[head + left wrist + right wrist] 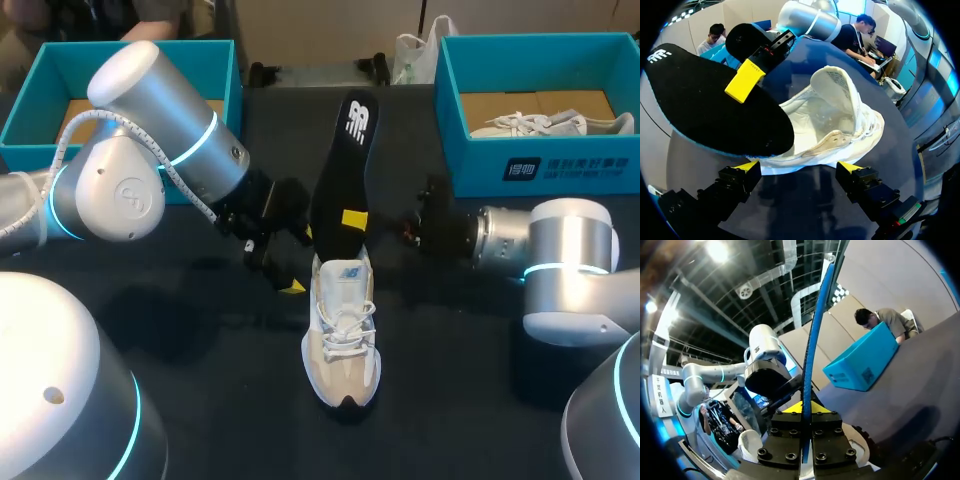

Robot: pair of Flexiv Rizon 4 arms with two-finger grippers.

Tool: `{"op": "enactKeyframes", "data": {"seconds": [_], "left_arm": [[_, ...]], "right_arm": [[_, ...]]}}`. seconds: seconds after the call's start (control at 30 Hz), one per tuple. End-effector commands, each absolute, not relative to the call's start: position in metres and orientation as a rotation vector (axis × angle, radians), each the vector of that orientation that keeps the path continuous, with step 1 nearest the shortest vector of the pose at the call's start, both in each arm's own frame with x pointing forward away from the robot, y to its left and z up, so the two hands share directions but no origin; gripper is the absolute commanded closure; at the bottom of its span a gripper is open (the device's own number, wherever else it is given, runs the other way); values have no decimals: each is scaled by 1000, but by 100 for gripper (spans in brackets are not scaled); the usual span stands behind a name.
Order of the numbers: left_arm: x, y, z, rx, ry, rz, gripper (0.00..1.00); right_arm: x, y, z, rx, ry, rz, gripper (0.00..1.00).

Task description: Take the shoe out of the shoebox, open the shoe tongue, remove and reinsert the insole, then place the shoe into the shoebox

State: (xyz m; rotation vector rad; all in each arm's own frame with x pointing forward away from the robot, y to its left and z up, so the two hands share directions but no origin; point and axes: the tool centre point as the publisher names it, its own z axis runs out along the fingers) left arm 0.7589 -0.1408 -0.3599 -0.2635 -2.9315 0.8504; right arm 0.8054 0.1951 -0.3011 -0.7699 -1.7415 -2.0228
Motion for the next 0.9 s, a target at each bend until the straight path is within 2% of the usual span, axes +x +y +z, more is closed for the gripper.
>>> {"op": "enactKeyframes", "data": {"seconds": [0.03, 0.9], "left_arm": [[759, -141, -360, -264, -2932, 850, 0], [759, -141, -360, -264, -2932, 850, 0]], "right_arm": [[805, 198, -306, -747, -1756, -1991, 100], [773, 196, -334, -840, -1805, -1944, 100]]}}
